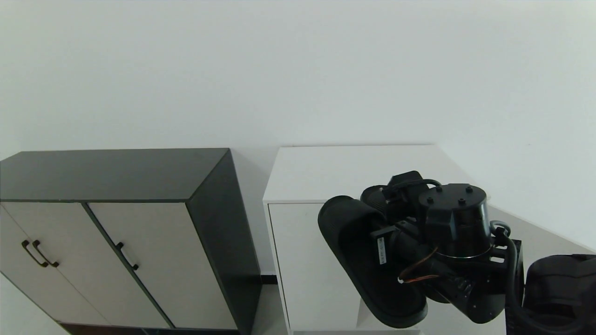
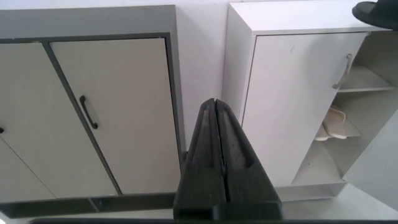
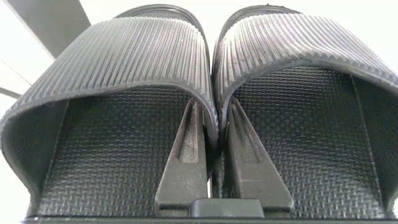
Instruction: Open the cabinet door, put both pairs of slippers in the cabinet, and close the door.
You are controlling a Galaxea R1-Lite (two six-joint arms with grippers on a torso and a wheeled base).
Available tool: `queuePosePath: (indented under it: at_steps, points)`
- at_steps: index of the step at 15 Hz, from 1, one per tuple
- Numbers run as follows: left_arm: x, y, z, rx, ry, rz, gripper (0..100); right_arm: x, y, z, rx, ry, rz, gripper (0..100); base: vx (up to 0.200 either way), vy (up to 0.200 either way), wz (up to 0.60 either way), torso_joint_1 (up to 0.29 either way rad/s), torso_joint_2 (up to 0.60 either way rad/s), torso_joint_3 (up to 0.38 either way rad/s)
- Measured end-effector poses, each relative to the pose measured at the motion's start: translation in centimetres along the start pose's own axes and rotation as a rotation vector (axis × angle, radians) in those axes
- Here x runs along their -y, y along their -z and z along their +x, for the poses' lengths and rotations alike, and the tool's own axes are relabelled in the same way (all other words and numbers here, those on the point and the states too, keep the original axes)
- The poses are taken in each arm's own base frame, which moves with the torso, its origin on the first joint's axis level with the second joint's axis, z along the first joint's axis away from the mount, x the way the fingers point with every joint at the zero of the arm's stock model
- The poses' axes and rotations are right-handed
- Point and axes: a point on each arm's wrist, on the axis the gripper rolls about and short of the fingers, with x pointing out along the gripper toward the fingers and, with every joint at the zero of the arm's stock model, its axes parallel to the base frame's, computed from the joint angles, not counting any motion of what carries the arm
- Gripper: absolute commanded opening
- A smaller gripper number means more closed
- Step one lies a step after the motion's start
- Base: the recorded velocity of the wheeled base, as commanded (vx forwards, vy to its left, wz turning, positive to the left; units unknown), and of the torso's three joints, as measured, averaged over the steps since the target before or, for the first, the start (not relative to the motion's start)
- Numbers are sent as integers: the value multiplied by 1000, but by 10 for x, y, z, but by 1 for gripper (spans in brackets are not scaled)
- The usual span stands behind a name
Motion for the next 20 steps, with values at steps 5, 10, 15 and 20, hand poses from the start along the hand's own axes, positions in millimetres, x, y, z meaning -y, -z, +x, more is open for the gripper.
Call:
queuePosePath:
  at_steps: [5, 10, 15, 20]
  points:
    - [0, 0, 0, -1, 0, 0, 0, -1, -2, 1, 8, -2, 6, 0, 0, -200, 0, 3, 1, 3]
    - [0, 0, 0, 0, 0, 1, 0, -1, -1, 0, 8, -6, 5, 0, 0, -200, 0, 1, 1, 3]
    - [0, 0, 0, 0, 0, 1, 0, -1, 1, -1, 12, -15, 5, 0, 0, -200, 0, 3, 1, 2]
    - [0, 0, 0, 0, -1, 0, 0, -1, 6, -4, 12, -64, -9, 0, 0, 0, 0, 0, 0, 0]
